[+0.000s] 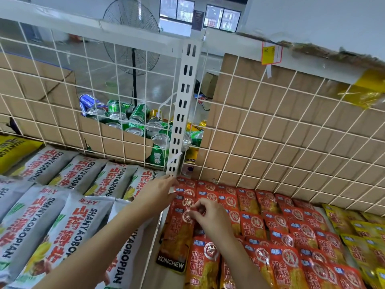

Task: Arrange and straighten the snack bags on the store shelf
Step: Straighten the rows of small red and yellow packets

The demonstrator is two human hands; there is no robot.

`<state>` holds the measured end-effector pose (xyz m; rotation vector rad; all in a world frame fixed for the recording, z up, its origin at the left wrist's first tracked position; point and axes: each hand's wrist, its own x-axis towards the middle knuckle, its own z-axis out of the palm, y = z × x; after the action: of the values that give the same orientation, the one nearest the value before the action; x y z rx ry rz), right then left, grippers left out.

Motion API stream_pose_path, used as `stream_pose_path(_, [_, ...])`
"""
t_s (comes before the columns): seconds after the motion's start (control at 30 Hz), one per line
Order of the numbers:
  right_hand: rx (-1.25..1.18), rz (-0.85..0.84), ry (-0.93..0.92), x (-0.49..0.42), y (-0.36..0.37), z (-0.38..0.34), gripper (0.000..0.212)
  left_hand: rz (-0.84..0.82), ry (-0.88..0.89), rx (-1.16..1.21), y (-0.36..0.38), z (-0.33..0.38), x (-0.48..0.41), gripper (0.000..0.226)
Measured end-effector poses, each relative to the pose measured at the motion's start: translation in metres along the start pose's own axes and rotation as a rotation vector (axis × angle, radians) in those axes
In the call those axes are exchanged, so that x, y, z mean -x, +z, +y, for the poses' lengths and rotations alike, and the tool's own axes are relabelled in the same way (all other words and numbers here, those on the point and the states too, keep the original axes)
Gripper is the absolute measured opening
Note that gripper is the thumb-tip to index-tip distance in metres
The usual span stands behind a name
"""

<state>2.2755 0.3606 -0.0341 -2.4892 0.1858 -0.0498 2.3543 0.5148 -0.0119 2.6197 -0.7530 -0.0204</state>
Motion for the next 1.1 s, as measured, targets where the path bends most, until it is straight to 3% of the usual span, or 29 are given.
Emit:
stream_pose_path(0.17, [-0.020, -0.041, 0.015, -0.009, 0.004, 0.000, 0.015, -0.095, 0.002, -0.072, -0.008, 0.005, 0.029, 0.049])
stream_pose_path(0.37, [-0.039, -0.100, 0.000, -0.013, 0.003, 0.006, 0.013, -0.116, 0.023, -0.008, 0.013, 0.032, 0.060, 0.051])
stream_pose_path(0.57, [0.001, 0.089, -0.059, -0.013, -0.007, 0.015, 0.015, -0.184, -0.057, -0.193, 0.045, 0.043, 0.075, 0.062])
stream_pose_path(0.67, [0.087, 0.067, -0.088, -0.020, -0.009, 0.017, 0.023, -0.216, -0.096, -0.208, 0.063, 0.044, 0.080, 0.062])
stream_pose_path(0.87, [0.121, -0.024, -0.076, -0.039, -0.003, 0.017, 0.027, -0.178, -0.154, -0.039, 0.071, 0.049, 0.092, 0.068])
stream_pose_path(0.97, [0.133, -0.030, -0.105, -0.042, -0.001, 0.017, 0.023, -0.156, -0.159, -0.001, 0.073, 0.047, 0.096, 0.089])
stream_pose_path(1.1, [0.123, -0.051, -0.120, -0.042, 0.001, 0.020, 0.021, -0.097, -0.196, 0.013, 0.073, 0.049, 0.097, 0.065])
